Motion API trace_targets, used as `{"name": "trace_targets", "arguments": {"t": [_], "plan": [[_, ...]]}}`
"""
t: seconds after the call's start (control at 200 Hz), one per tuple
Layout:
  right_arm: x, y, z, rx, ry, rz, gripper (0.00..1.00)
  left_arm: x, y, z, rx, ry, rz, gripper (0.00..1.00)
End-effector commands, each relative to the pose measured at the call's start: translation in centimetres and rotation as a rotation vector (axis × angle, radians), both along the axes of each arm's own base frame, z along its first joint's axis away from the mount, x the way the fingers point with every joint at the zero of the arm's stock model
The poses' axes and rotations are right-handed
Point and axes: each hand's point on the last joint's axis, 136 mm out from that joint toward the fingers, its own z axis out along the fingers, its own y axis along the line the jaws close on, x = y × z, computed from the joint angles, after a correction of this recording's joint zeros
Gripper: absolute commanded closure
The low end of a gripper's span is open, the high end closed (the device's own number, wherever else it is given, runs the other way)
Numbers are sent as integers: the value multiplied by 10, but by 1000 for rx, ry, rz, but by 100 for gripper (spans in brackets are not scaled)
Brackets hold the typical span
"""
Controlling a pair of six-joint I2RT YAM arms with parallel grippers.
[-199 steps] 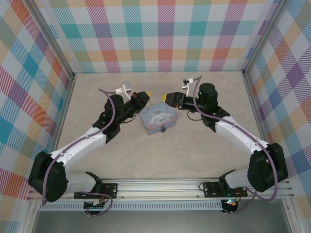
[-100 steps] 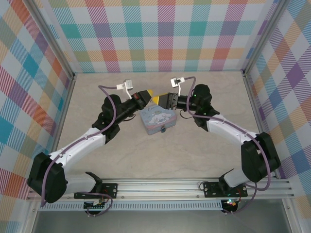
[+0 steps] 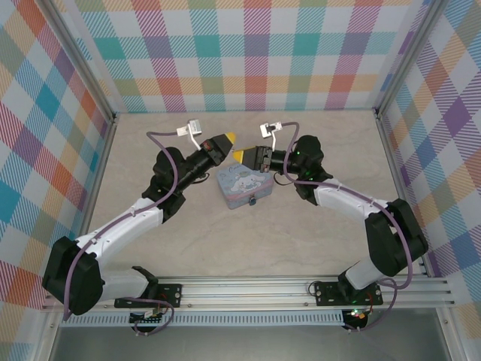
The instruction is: Unlock a padlock with a key
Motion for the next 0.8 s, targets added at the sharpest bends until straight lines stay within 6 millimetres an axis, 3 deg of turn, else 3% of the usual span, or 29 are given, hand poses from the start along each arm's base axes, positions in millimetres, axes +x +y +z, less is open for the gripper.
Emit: {"name": "trace_targets", "arguments": {"t": [0.0, 0.22, 0.525, 0.795], "plan": [[-2, 3, 14, 35, -48, 12, 64, -5, -1, 17, -47, -53, -17, 100], [-3, 2, 21, 44, -57, 14, 65, -6, -2, 17, -43, -57, -27, 100], [-7, 2, 32, 57, -88, 25, 55, -5, -3, 11, -37, -41, -25, 100], [-5, 2, 37, 66, -95, 19, 59, -5, -4, 9, -37, -38, -29, 100]]}}
